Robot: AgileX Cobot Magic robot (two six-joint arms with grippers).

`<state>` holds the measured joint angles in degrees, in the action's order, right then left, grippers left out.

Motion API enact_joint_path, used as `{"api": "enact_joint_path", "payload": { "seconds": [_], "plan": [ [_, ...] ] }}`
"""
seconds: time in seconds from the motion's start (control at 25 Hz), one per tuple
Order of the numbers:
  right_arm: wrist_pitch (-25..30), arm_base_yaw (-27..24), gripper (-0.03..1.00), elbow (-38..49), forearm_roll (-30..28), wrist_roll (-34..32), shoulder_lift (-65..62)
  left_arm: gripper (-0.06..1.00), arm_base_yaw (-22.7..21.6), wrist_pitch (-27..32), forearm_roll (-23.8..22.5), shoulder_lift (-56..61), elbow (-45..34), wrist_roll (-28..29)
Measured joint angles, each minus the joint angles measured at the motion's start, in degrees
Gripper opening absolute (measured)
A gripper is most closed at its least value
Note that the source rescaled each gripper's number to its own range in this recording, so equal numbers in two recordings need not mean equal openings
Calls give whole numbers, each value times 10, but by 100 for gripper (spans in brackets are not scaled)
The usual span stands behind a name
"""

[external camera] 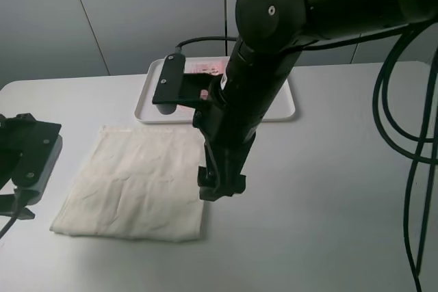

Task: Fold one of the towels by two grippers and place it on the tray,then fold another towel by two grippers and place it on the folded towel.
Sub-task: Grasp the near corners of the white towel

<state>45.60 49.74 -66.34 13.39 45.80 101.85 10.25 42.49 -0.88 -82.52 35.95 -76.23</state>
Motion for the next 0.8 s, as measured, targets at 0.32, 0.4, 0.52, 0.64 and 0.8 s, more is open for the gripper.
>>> {"api": "enact_joint_path", "payload": {
  "seconds": [0.32,0.4,0.52,0.64,0.8],
  "plan": [
    [-29,62,100,2,-19,-6,69,93,8,-48,-29,-37,-38,14],
    [-36,72,100,3,-20,-8,86,93,8,-60,-30,-54,-38,21],
    [-43,78,100,3,-21,-12,98,93,8,-67,-30,-78,-38,26],
    [-47,79,100,3,-21,-14,99,93,8,-75,-30,-100,-38,26],
    [-48,79,100,3,-21,-14,100,93,8,-84,-30,-119,-41,19]
  ]
}}
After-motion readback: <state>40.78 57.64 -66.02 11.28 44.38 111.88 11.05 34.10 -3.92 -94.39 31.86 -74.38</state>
